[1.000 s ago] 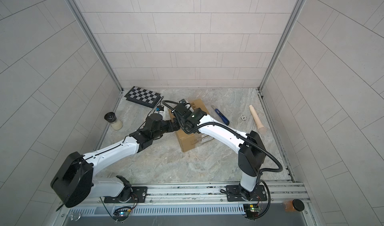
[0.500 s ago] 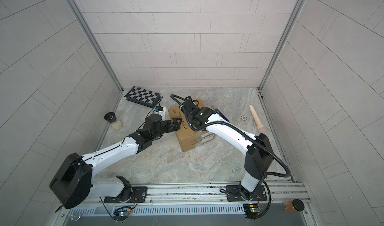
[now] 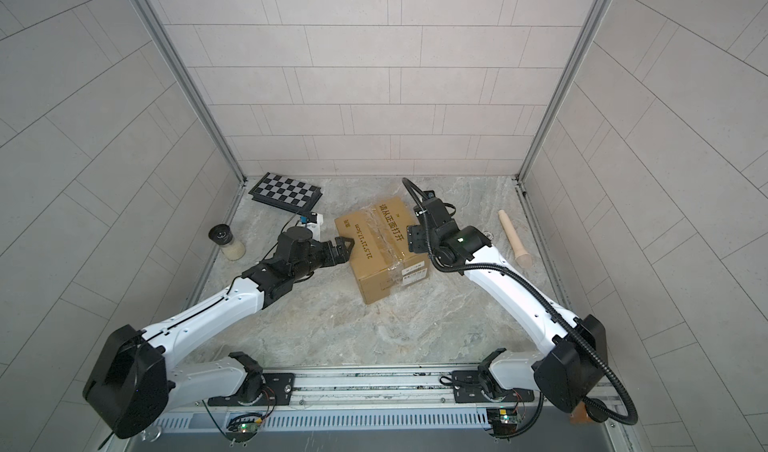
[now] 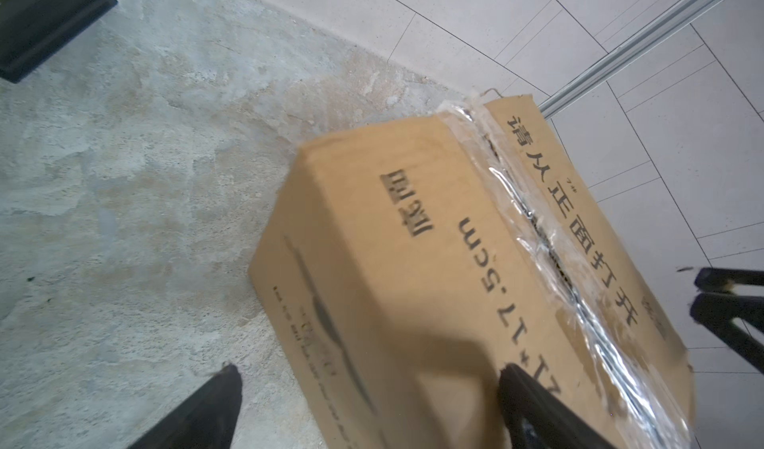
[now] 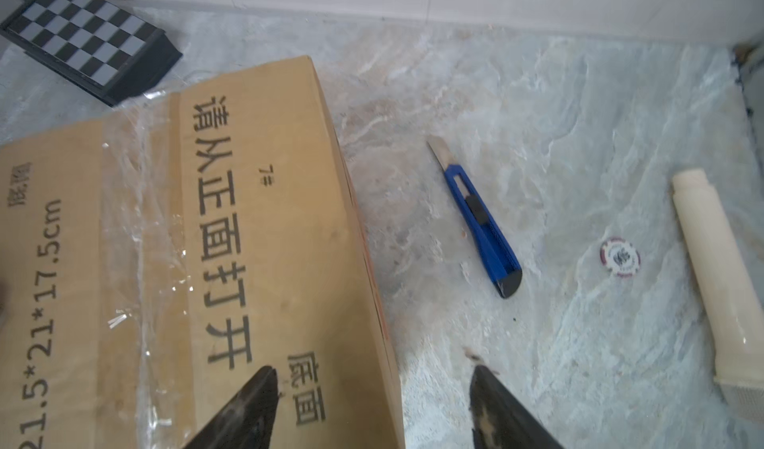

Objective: Unpack the express box

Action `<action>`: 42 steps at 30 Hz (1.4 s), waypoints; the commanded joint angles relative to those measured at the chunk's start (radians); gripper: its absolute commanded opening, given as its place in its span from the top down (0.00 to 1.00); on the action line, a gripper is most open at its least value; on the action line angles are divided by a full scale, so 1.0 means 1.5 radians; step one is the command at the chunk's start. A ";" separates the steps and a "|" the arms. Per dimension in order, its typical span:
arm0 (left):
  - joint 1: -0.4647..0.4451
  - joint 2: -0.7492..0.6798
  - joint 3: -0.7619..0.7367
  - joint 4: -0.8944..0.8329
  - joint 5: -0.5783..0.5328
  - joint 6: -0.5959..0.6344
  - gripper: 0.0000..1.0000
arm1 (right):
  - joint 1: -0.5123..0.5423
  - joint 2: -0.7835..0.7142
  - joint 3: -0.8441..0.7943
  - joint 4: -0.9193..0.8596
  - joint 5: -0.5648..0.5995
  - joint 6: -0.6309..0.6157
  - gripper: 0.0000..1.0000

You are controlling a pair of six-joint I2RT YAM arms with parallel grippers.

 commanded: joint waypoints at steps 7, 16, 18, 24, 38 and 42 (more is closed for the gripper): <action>0.059 -0.038 0.037 -0.058 0.018 0.037 0.00 | -0.125 -0.066 -0.086 0.068 -0.149 0.056 0.26; 0.191 0.082 0.132 0.012 0.120 0.043 0.00 | -0.124 -0.161 -0.174 0.015 -0.153 0.084 0.27; 0.195 0.126 0.165 0.032 0.136 0.043 0.00 | -0.125 -0.219 -0.194 -0.001 -0.138 0.082 0.27; 0.193 0.238 0.238 0.095 0.213 0.034 0.00 | -0.119 -0.290 -0.228 -0.012 -0.210 0.086 0.28; 0.133 0.166 0.066 0.240 0.367 -0.017 0.00 | -0.040 -0.042 -0.161 0.268 -0.268 0.121 0.29; 0.116 0.069 -0.028 0.248 0.362 -0.034 0.00 | -0.045 0.059 -0.083 0.292 -0.276 0.094 0.29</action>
